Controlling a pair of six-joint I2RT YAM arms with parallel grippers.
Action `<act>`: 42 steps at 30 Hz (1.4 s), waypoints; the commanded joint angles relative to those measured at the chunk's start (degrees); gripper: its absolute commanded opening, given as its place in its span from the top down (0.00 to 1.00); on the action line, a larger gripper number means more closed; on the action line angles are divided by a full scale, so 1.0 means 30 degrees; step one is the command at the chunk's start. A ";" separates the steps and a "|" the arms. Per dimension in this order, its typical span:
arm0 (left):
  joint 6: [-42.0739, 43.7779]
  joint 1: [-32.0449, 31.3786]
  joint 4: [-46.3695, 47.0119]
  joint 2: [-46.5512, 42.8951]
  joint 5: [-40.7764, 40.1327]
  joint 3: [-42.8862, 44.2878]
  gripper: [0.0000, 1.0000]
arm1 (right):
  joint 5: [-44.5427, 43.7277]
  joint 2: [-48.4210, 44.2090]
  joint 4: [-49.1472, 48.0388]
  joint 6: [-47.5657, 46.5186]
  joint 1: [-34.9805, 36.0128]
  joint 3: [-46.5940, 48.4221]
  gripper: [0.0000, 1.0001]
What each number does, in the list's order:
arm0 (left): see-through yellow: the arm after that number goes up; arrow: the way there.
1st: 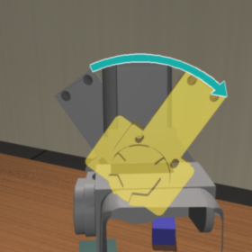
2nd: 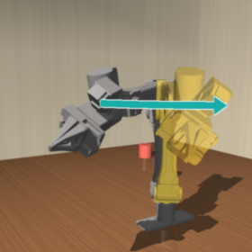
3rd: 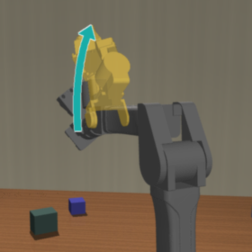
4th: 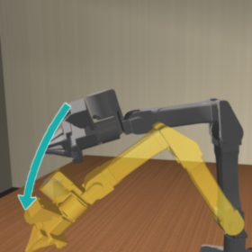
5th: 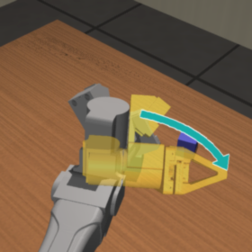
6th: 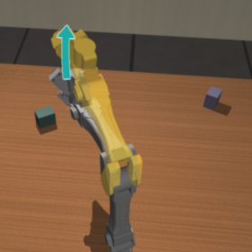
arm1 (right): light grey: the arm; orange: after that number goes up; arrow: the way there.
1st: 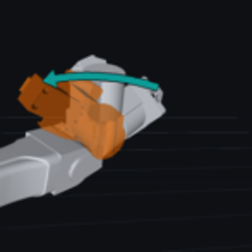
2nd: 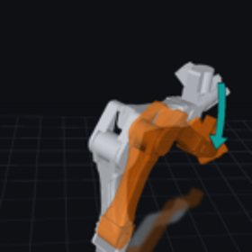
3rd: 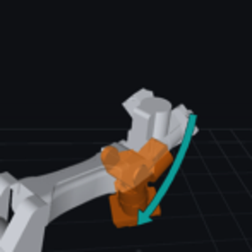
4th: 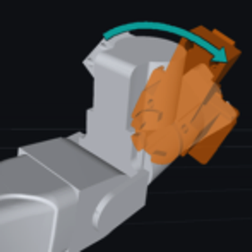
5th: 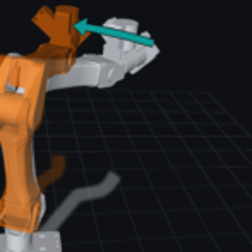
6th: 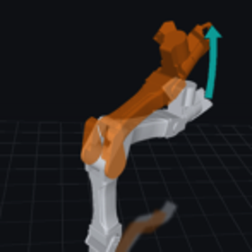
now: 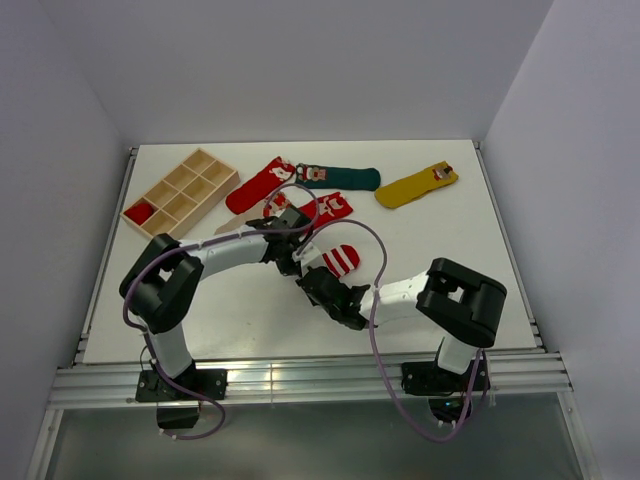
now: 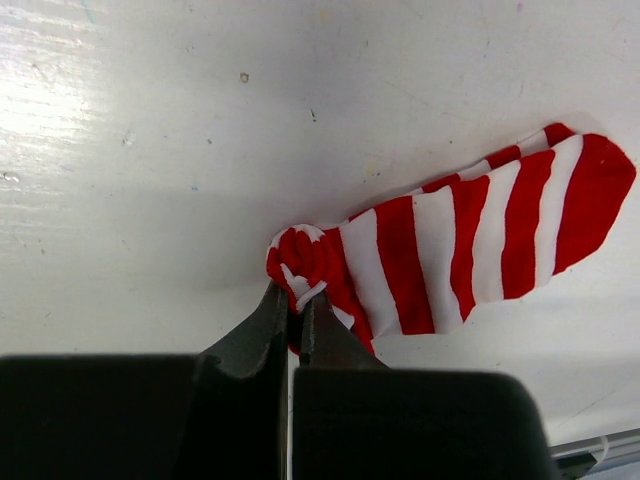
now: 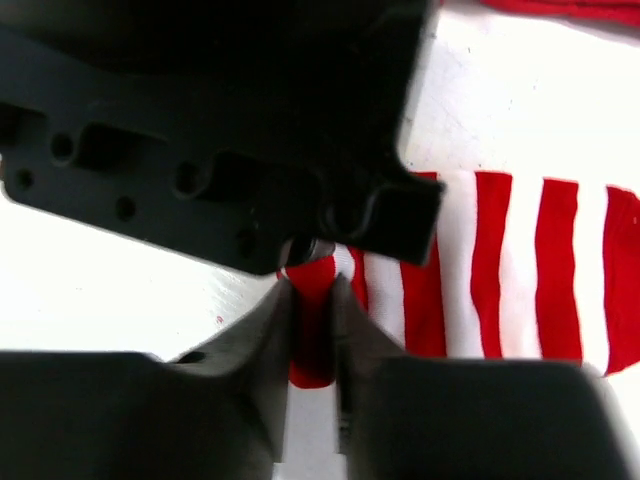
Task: Roll the socks
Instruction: Roll the sock at the center of the board.
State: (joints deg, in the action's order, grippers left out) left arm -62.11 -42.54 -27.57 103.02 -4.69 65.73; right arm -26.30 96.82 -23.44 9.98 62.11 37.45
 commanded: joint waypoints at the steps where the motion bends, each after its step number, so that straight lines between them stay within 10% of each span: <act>1: 0.0400 0.0178 0.0078 -0.0237 0.0654 -0.0729 0.99 | 0.0740 0.0864 0.2453 0.0747 -0.0048 -0.0120 0.87; 2: 0.0225 0.0207 0.0370 -0.0384 0.0684 -0.0875 0.98 | 0.0973 0.0631 0.2424 0.0746 -0.0048 -0.0179 0.99; 8: -0.0945 0.0674 0.1309 -0.1878 0.0538 -0.2369 0.76 | 0.4362 -0.1503 0.3094 0.1683 -0.1012 -0.0852 1.00; 16: -0.2617 0.1086 0.3882 -0.5740 -0.0487 -0.5238 0.22 | 1.1309 -0.2975 0.2951 0.3322 -0.3999 -0.1644 1.00; 26: -0.5108 0.0882 0.8750 -0.8531 0.0302 -0.9752 0.21 | 1.6731 -0.1658 0.1286 0.6632 -0.7809 -0.2463 1.00; 42: -0.5490 -0.1140 1.0539 -0.3935 0.1387 -0.7762 0.26 | 2.0281 0.0217 -0.3172 1.0531 -1.1502 -0.5276 1.00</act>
State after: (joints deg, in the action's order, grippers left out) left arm -78.48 -45.47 2.11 88.95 -0.84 39.72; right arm 34.74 94.83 -36.60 40.91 28.67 24.32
